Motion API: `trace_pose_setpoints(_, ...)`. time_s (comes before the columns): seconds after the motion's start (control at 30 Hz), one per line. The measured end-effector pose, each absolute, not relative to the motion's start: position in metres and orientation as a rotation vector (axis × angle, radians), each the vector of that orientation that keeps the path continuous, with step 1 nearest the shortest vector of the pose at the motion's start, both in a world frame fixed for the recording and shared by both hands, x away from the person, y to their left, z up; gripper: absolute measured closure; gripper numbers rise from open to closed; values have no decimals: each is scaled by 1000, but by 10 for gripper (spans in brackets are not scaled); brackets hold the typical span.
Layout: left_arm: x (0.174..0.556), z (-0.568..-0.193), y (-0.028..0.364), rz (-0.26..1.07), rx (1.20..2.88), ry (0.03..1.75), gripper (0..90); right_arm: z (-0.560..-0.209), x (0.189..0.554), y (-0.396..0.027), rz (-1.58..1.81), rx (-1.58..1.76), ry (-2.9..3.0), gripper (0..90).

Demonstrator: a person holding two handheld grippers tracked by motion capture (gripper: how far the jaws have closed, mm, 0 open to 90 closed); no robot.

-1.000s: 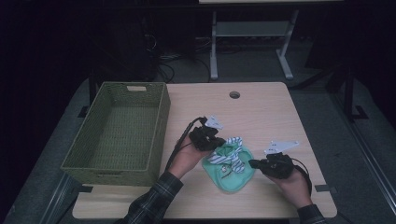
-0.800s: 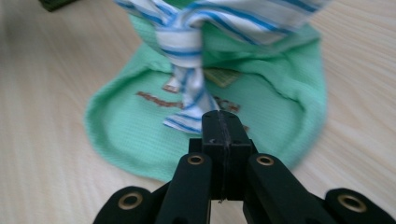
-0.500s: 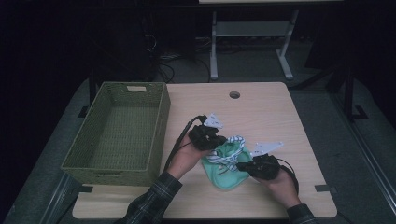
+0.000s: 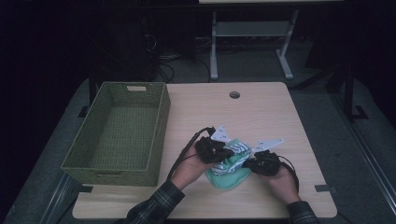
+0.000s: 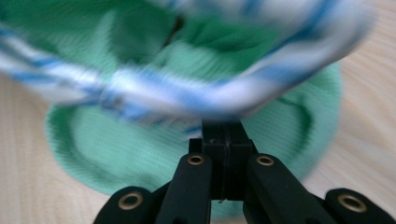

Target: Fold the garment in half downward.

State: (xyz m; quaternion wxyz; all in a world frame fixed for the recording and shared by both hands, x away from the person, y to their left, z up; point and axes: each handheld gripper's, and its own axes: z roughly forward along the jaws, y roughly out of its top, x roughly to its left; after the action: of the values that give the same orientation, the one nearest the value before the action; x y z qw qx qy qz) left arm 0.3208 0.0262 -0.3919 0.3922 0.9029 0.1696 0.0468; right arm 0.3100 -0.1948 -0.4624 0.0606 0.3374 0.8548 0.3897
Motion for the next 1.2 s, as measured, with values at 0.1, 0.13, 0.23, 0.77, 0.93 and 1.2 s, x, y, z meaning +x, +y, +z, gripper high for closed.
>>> trace_pose_setpoints(0.1, 317, -396, 26, 93, 2296, 425, 875, -460, 311, -204, 1162, 1043, 2555, 897)
trace_pose_setpoints(0.13, 317, -398, 26, 89, 2306, 414, 874, -459, 312, -207, 1158, 1044, 2545, 897)
trace_pose_setpoints(0.23, 314, -403, 25, 64, 2313, 409, 874, -457, 313, -216, 1154, 1060, 2512, 897)
trace_pose_setpoints(0.77, 304, -443, 6, -32, 2364, 408, 734, -449, 312, -234, 1159, 1093, 2450, 897)
trace_pose_setpoints(0.93, 304, -429, 15, -22, 2306, 428, 648, -444, 306, -230, 1171, 1054, 2464, 896)
trace_pose_setpoints(1.2, 288, -418, 34, -19, 2291, 446, 781, -437, 291, -218, 1210, 977, 2505, 897)
